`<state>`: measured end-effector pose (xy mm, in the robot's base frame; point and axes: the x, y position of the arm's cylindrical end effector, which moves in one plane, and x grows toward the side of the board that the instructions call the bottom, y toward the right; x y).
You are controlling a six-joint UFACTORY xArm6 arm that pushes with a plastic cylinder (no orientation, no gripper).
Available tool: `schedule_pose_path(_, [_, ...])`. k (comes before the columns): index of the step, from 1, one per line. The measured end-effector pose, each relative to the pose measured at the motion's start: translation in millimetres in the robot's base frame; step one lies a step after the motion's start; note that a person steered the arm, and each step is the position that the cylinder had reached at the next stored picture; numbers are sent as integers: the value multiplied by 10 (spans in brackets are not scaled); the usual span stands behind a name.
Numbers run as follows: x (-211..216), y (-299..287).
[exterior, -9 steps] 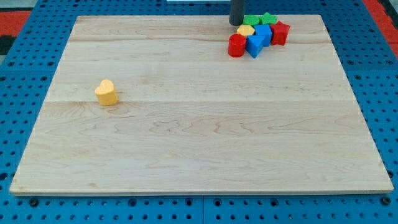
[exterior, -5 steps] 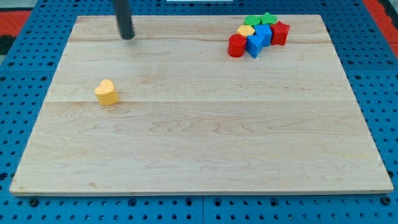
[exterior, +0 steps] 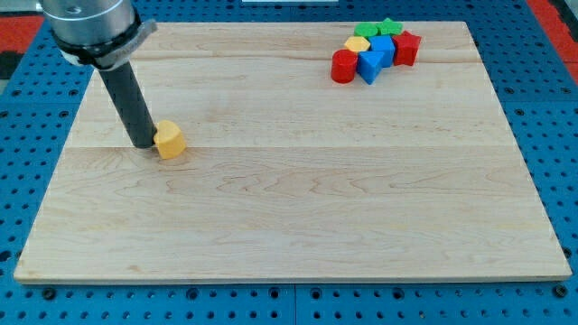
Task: Slide the yellow heart below to the red star
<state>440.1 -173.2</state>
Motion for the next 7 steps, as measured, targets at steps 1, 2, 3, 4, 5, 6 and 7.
schedule_pose_path(1, [3,453])
schedule_pose_path(2, [3,753])
schedule_pose_path(3, [3,985])
schedule_pose_path(4, [2,1195])
schedule_pose_path(5, [2,1462])
schedule_pose_path(6, [2,1760])
schedule_pose_path(7, [-4,2056])
